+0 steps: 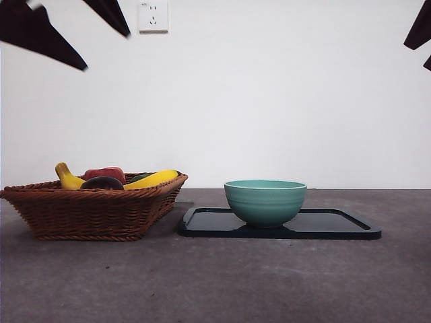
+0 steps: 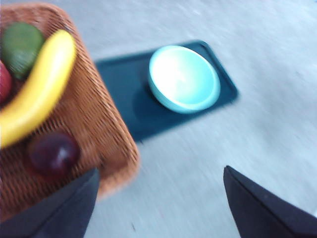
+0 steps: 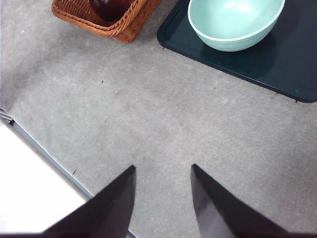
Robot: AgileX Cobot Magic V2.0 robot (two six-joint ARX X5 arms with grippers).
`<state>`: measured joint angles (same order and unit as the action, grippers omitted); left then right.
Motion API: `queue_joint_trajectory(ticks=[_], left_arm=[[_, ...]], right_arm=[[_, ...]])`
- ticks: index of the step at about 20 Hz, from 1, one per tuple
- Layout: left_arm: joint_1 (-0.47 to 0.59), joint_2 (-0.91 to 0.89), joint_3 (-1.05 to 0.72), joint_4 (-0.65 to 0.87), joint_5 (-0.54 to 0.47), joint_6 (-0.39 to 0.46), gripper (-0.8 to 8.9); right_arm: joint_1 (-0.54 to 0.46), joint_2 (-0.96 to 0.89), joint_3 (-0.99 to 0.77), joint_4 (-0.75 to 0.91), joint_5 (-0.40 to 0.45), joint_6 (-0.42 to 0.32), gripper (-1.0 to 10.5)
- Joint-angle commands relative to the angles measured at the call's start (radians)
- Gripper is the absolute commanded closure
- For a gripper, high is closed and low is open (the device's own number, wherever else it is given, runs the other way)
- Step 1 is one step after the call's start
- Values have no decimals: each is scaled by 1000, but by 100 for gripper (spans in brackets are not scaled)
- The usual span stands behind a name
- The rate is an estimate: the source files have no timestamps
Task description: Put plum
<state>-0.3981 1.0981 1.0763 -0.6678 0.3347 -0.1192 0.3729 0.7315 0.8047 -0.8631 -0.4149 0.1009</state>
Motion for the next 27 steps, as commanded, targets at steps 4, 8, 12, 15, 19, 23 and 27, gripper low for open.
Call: queue_joint_trajectory(ticks=[4, 8, 12, 15, 19, 23, 27], left_arm=[[-9, -99, 18, -192, 138, 71, 409], [-13, -109, 18, -302, 146, 135, 409], [-15, -109, 18, -298, 146, 134, 409], [-15, -109, 18, -296, 146, 134, 409], [-15, -109, 18, -296, 146, 134, 409], [-15, -109, 18, -297, 146, 134, 409], [-15, -109, 18, -297, 146, 134, 409]], right_arm=[[5, 5, 3, 10, 4, -7, 769], [5, 5, 3, 10, 4, -3, 769], [5, 5, 3, 9, 3, 4, 769], [5, 5, 3, 9, 3, 5, 769], [5, 6, 3, 22, 4, 90, 769], [3, 28, 14, 169, 87, 237, 768], [-29, 174, 84, 254, 112, 254, 733]])
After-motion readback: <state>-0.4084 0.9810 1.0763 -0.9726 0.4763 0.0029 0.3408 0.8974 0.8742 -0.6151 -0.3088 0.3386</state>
